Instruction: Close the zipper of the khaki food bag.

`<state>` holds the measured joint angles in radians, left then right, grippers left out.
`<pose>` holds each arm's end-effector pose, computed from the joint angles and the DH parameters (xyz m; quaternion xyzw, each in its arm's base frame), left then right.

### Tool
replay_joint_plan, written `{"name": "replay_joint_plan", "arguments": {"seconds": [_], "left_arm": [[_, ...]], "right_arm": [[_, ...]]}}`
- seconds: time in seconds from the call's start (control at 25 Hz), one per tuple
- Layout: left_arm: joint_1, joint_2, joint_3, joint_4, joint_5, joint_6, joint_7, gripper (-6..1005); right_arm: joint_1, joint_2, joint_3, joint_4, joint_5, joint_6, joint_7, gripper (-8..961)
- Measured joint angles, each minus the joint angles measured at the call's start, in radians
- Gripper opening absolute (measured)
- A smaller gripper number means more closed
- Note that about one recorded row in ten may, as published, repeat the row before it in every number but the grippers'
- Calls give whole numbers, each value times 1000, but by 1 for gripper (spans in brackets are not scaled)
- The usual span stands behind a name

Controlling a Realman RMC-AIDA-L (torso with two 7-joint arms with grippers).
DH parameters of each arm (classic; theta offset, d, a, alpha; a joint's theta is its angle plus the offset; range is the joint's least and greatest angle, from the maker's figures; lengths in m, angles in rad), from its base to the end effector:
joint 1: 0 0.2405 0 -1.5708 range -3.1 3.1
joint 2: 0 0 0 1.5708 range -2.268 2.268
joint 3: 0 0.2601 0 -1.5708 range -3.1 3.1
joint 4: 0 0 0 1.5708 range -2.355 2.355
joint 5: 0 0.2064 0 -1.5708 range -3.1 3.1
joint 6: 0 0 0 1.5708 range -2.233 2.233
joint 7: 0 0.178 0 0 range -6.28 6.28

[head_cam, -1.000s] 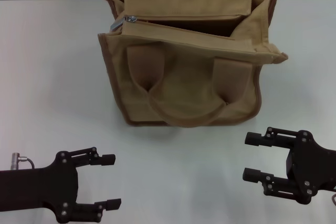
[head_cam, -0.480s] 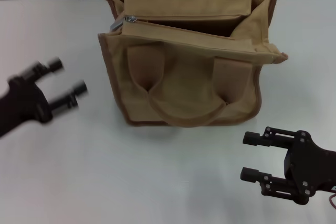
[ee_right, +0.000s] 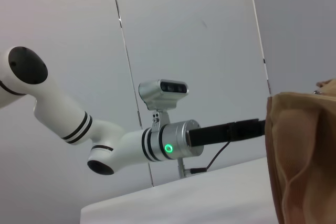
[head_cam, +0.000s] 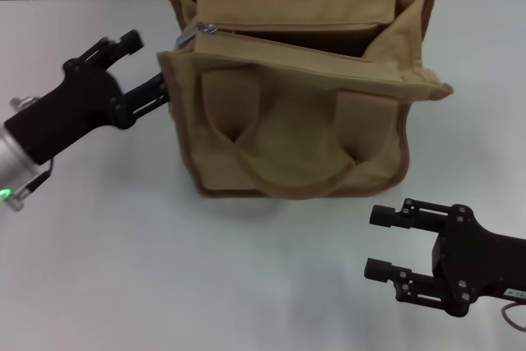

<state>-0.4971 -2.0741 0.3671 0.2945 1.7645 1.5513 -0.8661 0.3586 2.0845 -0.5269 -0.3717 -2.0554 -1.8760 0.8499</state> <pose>-0.2646 0.3405 -0.0185 -0.8457 -0.1732 -0.3995 0.3086 0.2674 0.2291 -0.0509 -0.9153 0.1218 0.3741 0.0864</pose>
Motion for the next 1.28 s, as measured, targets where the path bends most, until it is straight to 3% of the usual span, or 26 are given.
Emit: {"name": "replay_joint_plan", "arguments": {"seconds": [0.16,0.8,1.04,1.28], "left_arm": [[-34,-4,-4,-23,-4,6,11,774],[-54,-6,1,-88,-107,-27,87,756],[-40,-1,102,-58,-106,-40,87,749],[-10,3,119,11,-106,-35,49,742]], "right_arm": [[7,0,-1,8,0,8,0,642],[10,0,3,10,0,20,0,642],[10,0,4,10,0,32,0,642],[14,0,4,11,0,41,0,642]]}}
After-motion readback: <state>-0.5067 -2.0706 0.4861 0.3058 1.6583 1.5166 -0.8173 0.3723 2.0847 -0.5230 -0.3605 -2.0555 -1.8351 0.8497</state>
